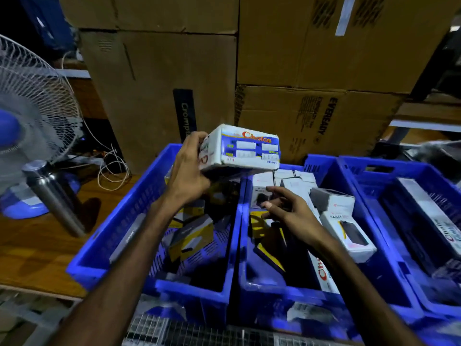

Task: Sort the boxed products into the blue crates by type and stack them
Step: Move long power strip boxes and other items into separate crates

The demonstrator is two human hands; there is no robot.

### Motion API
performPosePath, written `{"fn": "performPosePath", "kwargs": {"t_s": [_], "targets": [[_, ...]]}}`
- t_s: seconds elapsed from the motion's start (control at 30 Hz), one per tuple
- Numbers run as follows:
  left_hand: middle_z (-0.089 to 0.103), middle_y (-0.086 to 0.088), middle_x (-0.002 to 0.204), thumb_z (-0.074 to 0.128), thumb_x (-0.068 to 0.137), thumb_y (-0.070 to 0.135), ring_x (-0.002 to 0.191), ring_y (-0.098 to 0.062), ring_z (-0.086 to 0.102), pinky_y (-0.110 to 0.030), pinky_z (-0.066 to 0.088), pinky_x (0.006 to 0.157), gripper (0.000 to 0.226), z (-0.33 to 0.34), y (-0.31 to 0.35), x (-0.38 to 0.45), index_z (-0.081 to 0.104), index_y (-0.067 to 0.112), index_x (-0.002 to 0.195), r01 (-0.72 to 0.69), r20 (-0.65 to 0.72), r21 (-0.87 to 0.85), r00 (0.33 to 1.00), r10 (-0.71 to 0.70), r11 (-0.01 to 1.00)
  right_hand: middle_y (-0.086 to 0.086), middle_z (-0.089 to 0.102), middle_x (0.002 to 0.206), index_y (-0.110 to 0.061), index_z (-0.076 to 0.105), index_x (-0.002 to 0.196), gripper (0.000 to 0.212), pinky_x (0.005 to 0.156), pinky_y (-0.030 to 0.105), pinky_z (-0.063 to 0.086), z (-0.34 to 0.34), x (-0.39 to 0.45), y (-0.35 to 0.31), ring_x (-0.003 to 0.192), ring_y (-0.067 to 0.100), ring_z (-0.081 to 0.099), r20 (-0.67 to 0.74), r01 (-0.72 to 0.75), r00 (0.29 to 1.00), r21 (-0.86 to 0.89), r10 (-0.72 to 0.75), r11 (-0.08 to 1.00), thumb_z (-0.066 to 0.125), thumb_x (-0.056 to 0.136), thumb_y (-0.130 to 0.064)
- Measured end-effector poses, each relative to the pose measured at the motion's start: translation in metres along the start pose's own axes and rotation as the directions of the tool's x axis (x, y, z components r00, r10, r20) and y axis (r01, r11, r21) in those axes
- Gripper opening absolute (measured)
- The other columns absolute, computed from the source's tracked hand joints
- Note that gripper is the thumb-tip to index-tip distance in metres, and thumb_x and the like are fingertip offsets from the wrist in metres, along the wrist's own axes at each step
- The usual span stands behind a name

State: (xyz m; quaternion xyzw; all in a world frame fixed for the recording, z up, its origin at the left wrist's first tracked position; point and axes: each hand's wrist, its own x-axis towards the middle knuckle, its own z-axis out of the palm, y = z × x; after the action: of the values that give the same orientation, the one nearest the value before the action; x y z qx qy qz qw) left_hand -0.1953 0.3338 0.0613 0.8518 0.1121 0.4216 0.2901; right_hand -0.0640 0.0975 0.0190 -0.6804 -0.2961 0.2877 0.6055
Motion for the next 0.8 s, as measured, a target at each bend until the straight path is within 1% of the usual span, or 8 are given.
{"fn": "performPosePath", "kwargs": {"t_s": [0.07, 0.13, 0.27, 0.33, 0.5, 0.6, 0.67, 0.8], "targets": [[0.061, -0.007, 0.116, 0.090, 0.068, 0.017, 0.101, -0.021, 0.064, -0.041, 0.055, 0.080, 0.070, 0.004, 0.015, -0.010, 0.047, 0.018, 0.123, -0.068, -0.021, 0.009, 0.997, 0.069, 0.998, 0.011, 0.076, 0.103, -0.017, 0.064, 0.122, 0.020, 0.067, 0.036, 0.054, 0.000, 0.002, -0.005, 0.095, 0.034, 0.067, -0.027, -0.044, 0.998, 0.171, 0.050, 0.984, 0.054, 0.106, -0.022], [0.059, -0.010, 0.120, 0.087, 0.071, 0.009, 0.105, -0.019, 0.061, -0.039, 0.053, 0.086, 0.068, 0.014, 0.028, -0.019, 0.047, 0.016, 0.126, -0.143, -0.002, 0.045, 0.990, 0.143, 0.989, 0.009, 0.077, 0.110, -0.014, 0.068, 0.124, 0.038, 0.073, 0.040, 0.056, -0.005, 0.000, -0.016, 0.102, 0.036, 0.065, 0.015, -0.161, 0.986, 0.385, 0.168, 0.909, 0.043, 0.108, -0.038], [0.051, -0.023, 0.142, 0.079, 0.085, 0.002, 0.143, -0.038, 0.043, -0.053, 0.037, 0.118, 0.056, 0.044, 0.033, -0.026, 0.046, 0.006, 0.131, -0.408, 0.064, 0.113, 0.913, 0.403, 0.906, 0.018, 0.069, 0.131, -0.008, 0.068, 0.131, 0.071, 0.091, 0.052, 0.059, -0.027, -0.014, -0.034, 0.111, 0.034, 0.071, 0.152, -0.272, 0.961, 0.663, 0.231, 0.698, 0.042, 0.097, -0.065], [0.046, -0.027, 0.145, 0.076, 0.088, -0.003, 0.148, -0.044, 0.036, -0.057, 0.037, 0.117, 0.053, 0.063, 0.030, -0.027, 0.043, 0.006, 0.129, -0.488, 0.082, 0.136, 0.873, 0.481, 0.862, 0.019, 0.070, 0.129, -0.007, 0.073, 0.126, 0.066, 0.093, 0.050, 0.059, -0.040, -0.026, -0.035, 0.109, 0.032, 0.073, 0.173, -0.280, 0.960, 0.636, 0.221, 0.719, 0.051, 0.095, -0.060], [0.026, -0.022, 0.160, 0.064, 0.095, 0.008, 0.150, -0.042, 0.033, -0.060, 0.054, 0.097, 0.048, 0.110, 0.037, -0.033, 0.039, 0.015, 0.136, -0.520, 0.149, 0.087, 0.850, 0.505, 0.850, 0.013, 0.080, 0.090, -0.007, 0.074, 0.107, 0.029, 0.057, 0.031, 0.062, -0.080, -0.058, -0.027, 0.068, 0.021, 0.078, 0.046, -0.225, 0.971, 0.519, 0.236, 0.825, 0.059, 0.095, -0.029], [0.022, -0.018, 0.163, 0.067, 0.085, 0.000, 0.144, -0.042, 0.041, -0.057, 0.058, 0.087, 0.076, 0.139, 0.066, -0.026, 0.029, 0.026, 0.146, -0.465, 0.202, 0.027, 0.870, 0.450, 0.885, 0.012, 0.080, 0.094, -0.007, 0.069, 0.118, 0.037, 0.062, 0.030, 0.063, -0.113, -0.075, -0.024, 0.071, 0.020, 0.078, -0.048, -0.156, 0.978, 0.478, 0.203, 0.864, 0.060, 0.091, -0.030], [0.026, -0.020, 0.163, 0.068, 0.077, -0.009, 0.143, -0.039, 0.042, -0.053, 0.054, 0.096, 0.088, 0.159, 0.091, -0.021, 0.030, 0.024, 0.149, -0.406, 0.206, -0.019, 0.892, 0.401, 0.913, 0.012, 0.080, 0.099, -0.006, 0.066, 0.126, 0.048, 0.064, 0.030, 0.064, -0.145, -0.085, -0.020, 0.073, 0.020, 0.078, -0.121, -0.117, 0.974, 0.462, 0.193, 0.879, 0.062, 0.086, -0.032], [0.036, -0.011, 0.157, 0.074, 0.077, -0.007, 0.142, -0.030, 0.045, -0.044, 0.052, 0.103, 0.084, 0.194, 0.129, -0.022, 0.037, 0.017, 0.149, -0.313, 0.256, -0.088, 0.910, 0.326, 0.946, 0.012, 0.079, 0.107, -0.002, 0.061, 0.135, 0.059, 0.069, 0.036, 0.065, -0.214, -0.100, -0.012, 0.078, 0.020, 0.078, -0.250, -0.044, 0.954, 0.426, 0.165, 0.904, 0.065, 0.084, -0.033]]}}
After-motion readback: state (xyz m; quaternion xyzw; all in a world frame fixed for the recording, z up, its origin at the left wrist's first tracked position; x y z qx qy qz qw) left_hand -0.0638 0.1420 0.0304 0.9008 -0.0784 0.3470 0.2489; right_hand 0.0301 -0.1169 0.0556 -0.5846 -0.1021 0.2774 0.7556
